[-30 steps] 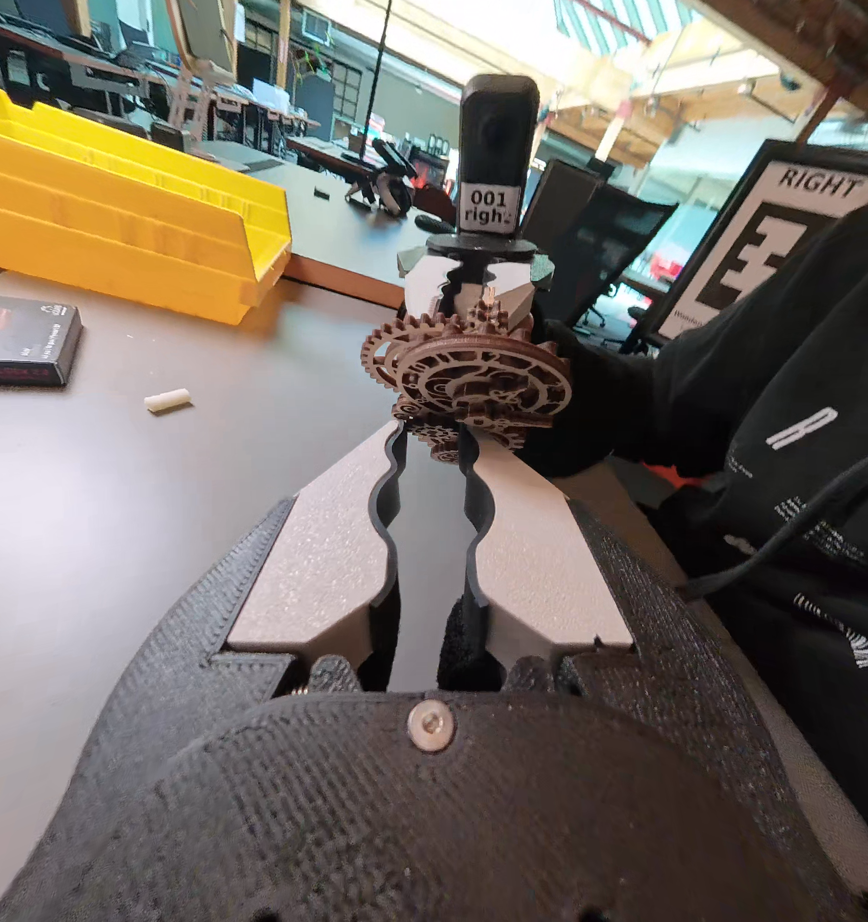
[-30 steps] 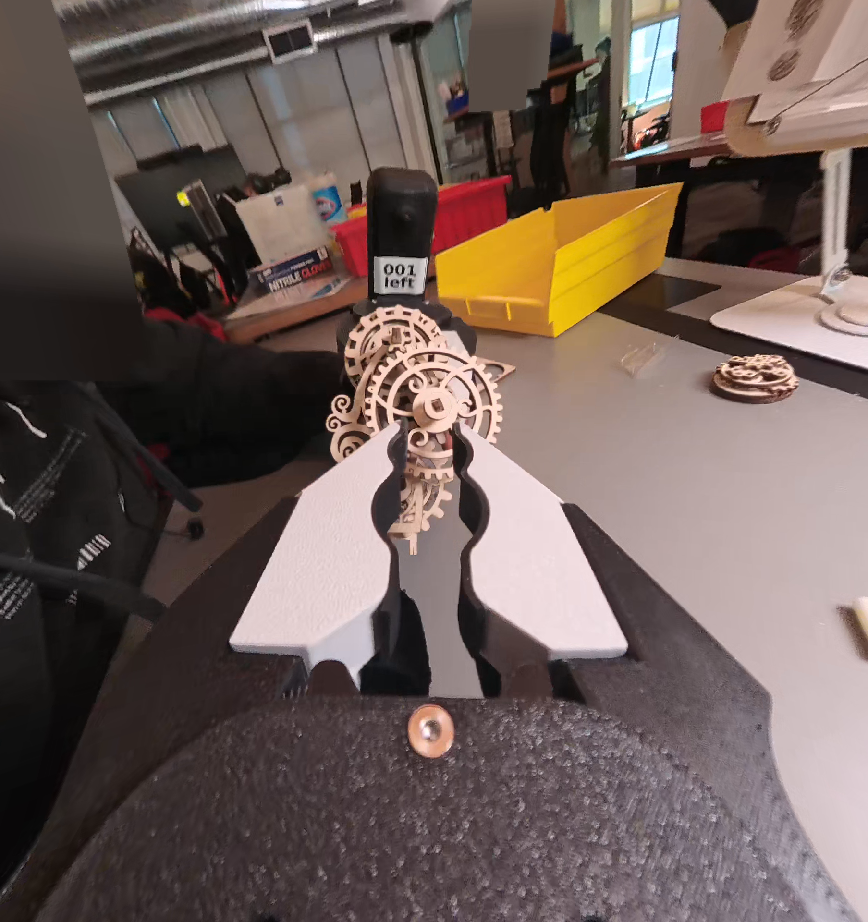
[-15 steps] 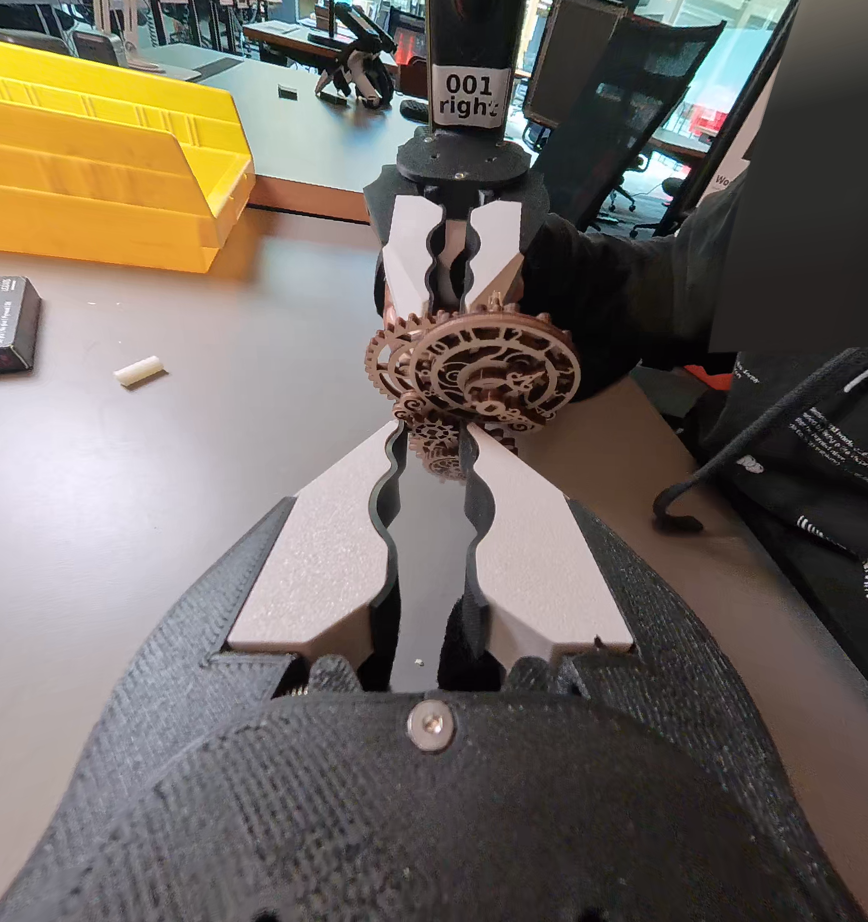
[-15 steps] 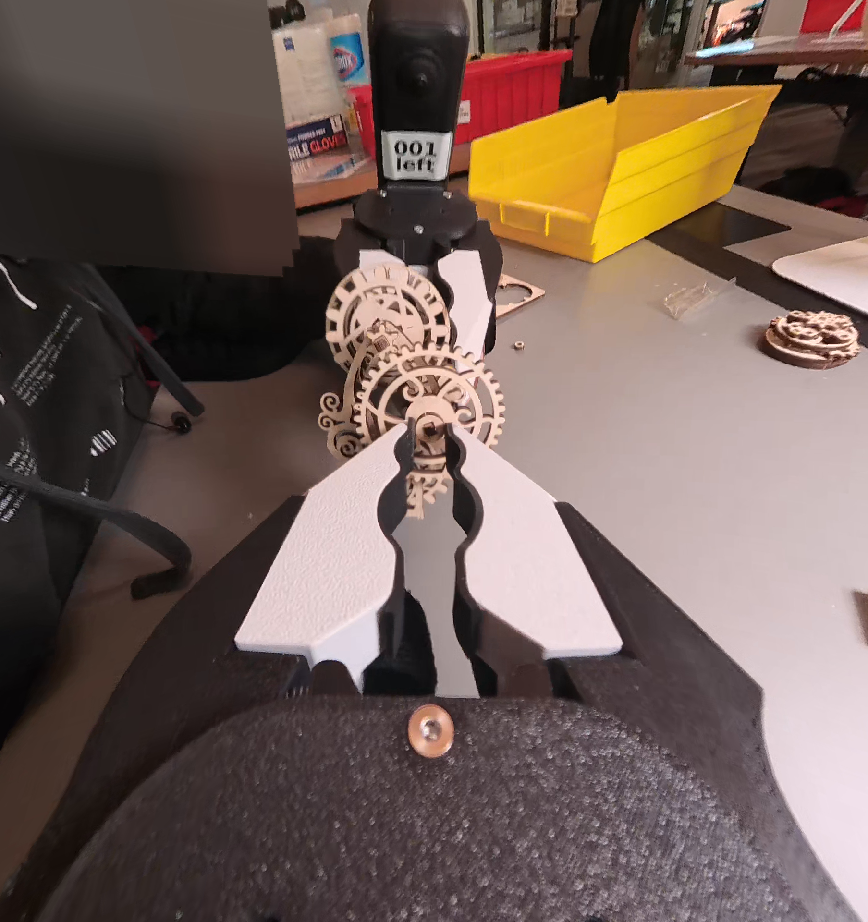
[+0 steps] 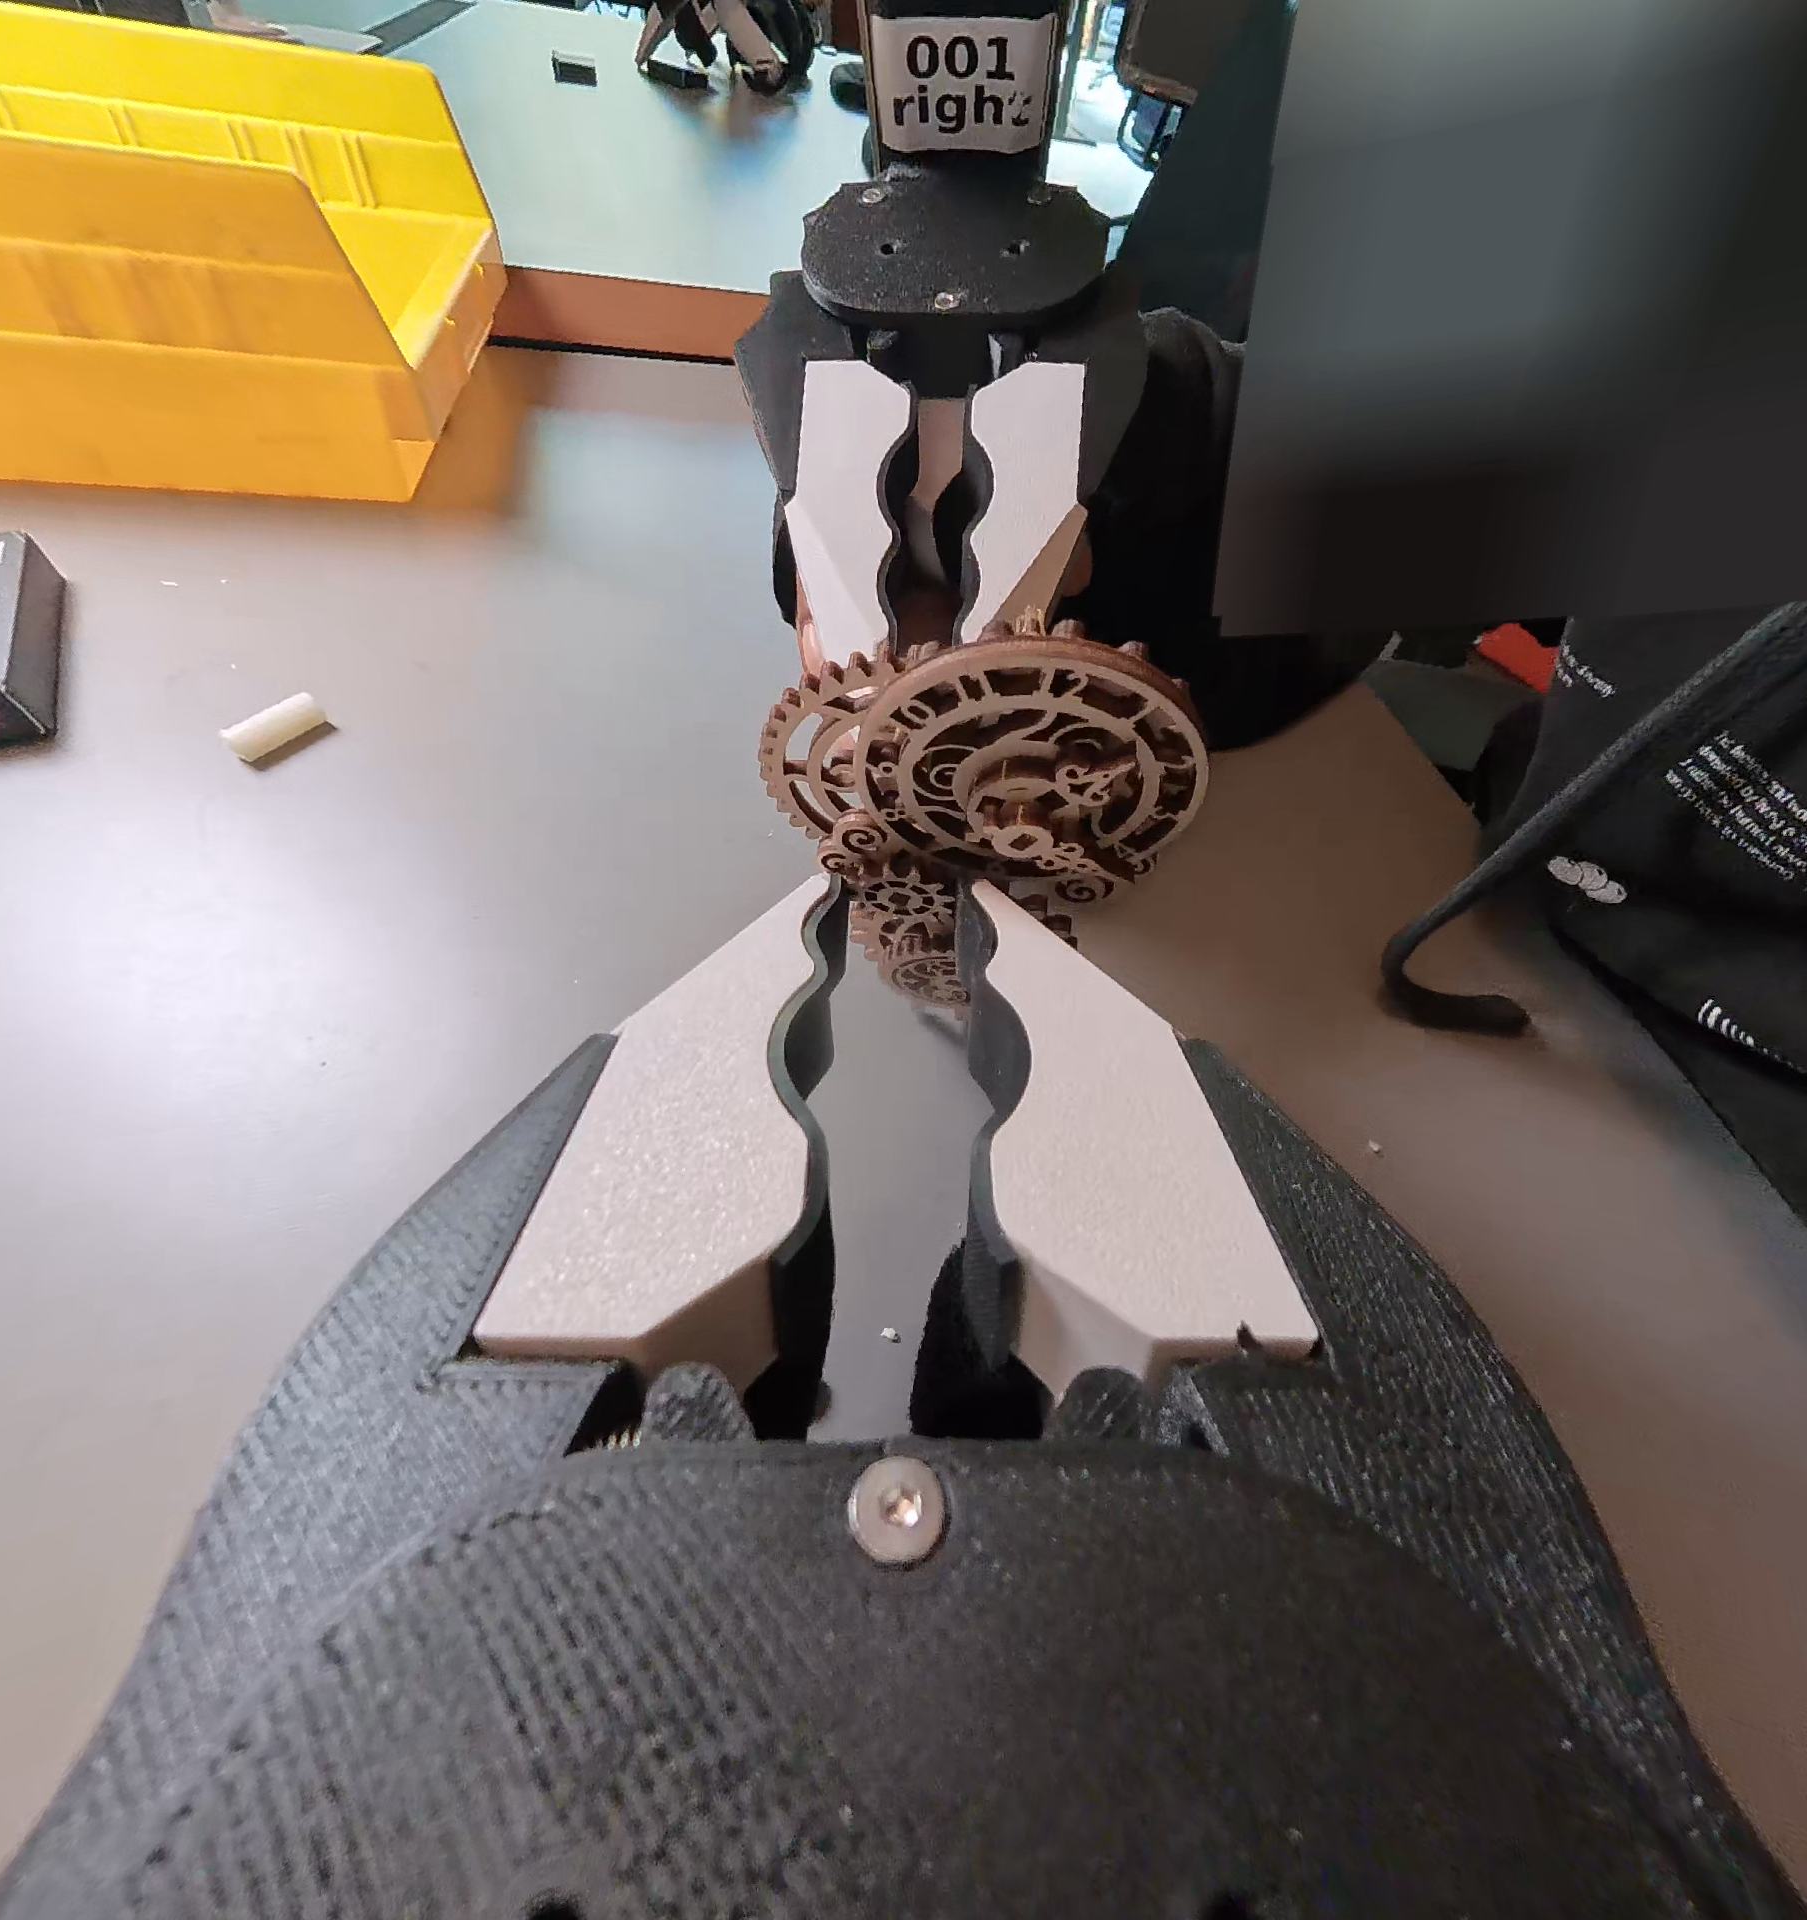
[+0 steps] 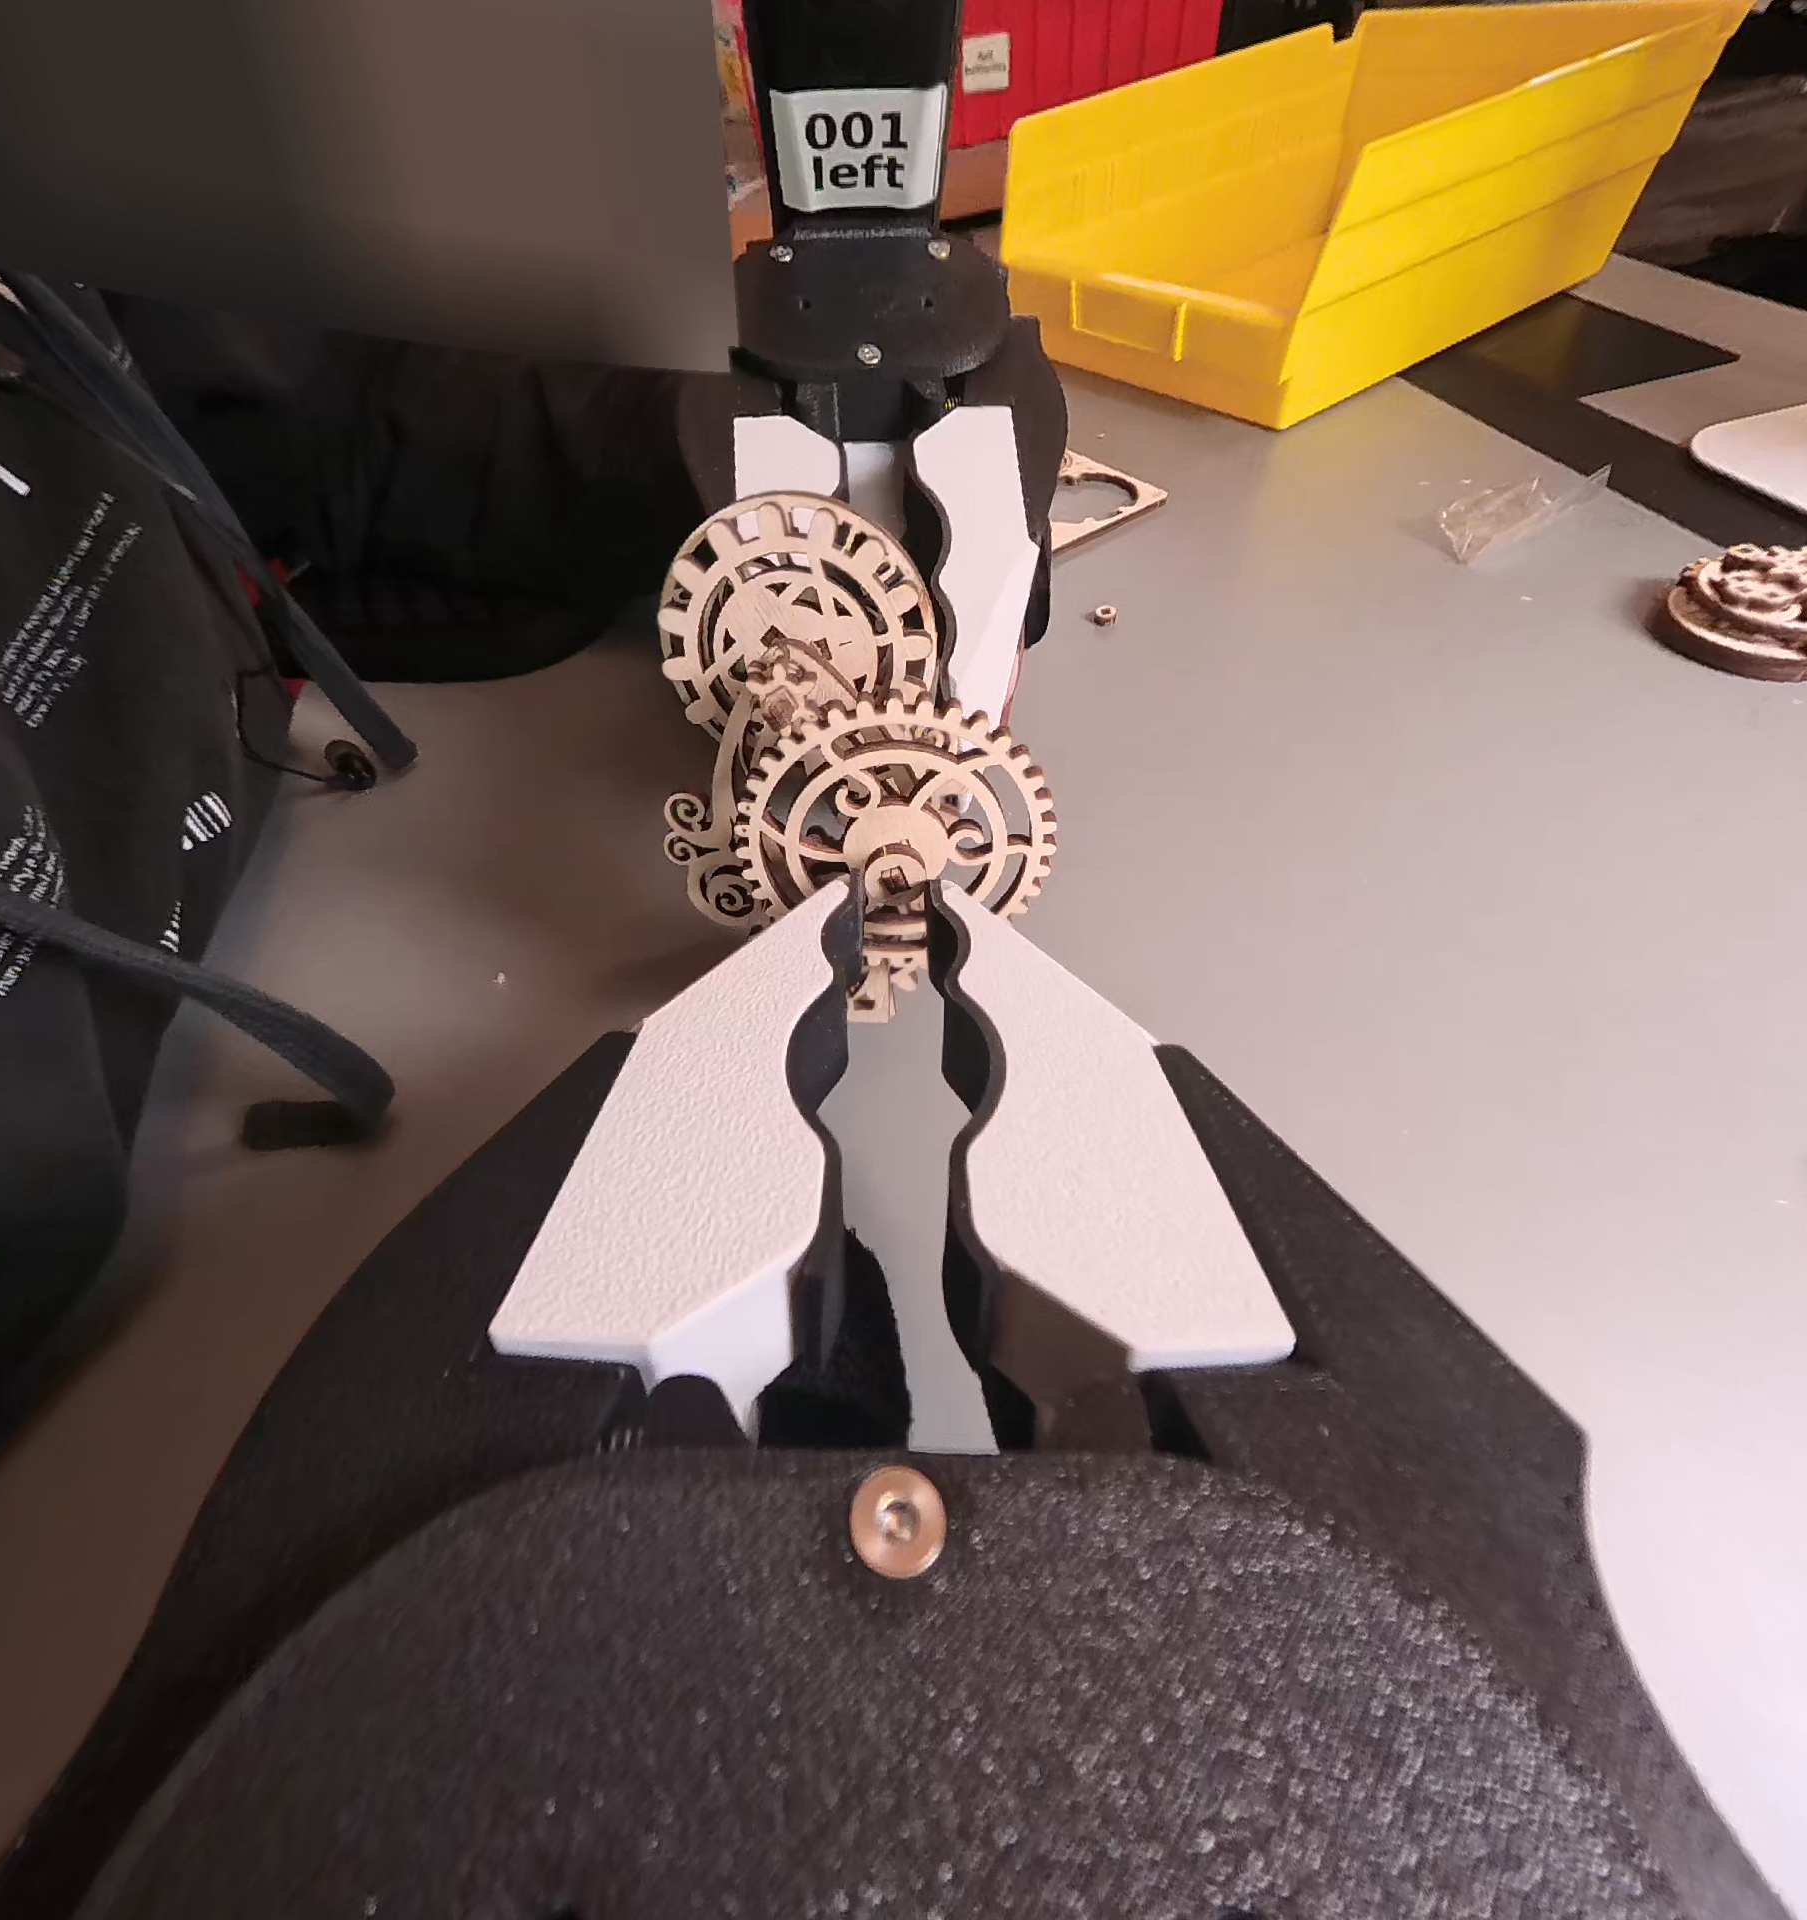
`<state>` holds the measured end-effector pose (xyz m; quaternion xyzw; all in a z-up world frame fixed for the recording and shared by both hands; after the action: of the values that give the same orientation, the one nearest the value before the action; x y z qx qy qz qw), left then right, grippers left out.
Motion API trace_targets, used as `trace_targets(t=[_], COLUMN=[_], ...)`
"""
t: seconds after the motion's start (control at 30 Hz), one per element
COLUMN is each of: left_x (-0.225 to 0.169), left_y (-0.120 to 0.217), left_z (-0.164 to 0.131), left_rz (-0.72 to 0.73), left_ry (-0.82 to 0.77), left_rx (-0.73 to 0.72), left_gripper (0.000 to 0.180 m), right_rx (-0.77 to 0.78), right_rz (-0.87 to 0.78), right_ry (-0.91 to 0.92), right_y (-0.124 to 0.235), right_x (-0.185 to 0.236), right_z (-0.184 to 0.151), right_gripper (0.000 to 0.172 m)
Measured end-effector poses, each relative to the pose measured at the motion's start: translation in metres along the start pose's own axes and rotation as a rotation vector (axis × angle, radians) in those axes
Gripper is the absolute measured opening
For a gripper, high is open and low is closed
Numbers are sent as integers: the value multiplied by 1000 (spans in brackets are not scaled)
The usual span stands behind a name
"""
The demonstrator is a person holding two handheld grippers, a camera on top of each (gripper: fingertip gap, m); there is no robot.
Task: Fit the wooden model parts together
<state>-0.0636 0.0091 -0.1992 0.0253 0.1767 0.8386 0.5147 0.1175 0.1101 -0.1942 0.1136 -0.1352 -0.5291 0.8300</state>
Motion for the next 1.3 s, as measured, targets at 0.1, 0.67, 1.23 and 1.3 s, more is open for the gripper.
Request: trace_targets(t=[0.1,0.67,1.23,1.3], left_x=[-1,-4,-4,-4], left_y=[-1,-1,-3,-3], left_z=[0,1,-2,-2], left_rz=[4,47,23,23], left_ry=[-13,-67,-59,-58], left_rx=[8,0,-20,-21], left_gripper=[18,28,18,18], right_rx=[-17,-47,-34,-36], right_rz=[9,24,3,3], right_ry=[-12,-31,2,4], right_y=[0,1,2,3], right_x=[0,-2,2,1], right_z=[-4,-8,-7,-6], right_gripper=[10,9,10,10])
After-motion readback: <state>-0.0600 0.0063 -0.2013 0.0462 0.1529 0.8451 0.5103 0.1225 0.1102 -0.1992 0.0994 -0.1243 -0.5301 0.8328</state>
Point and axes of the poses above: each gripper's, where its closed fingertips meet, y back along the fingers, z out of its top, x = y × z across the jaws, the point moved 10 cm from there along y, back along the fingers, and after that the axes turned 3 degrees about -z, right-handed, at the moved point
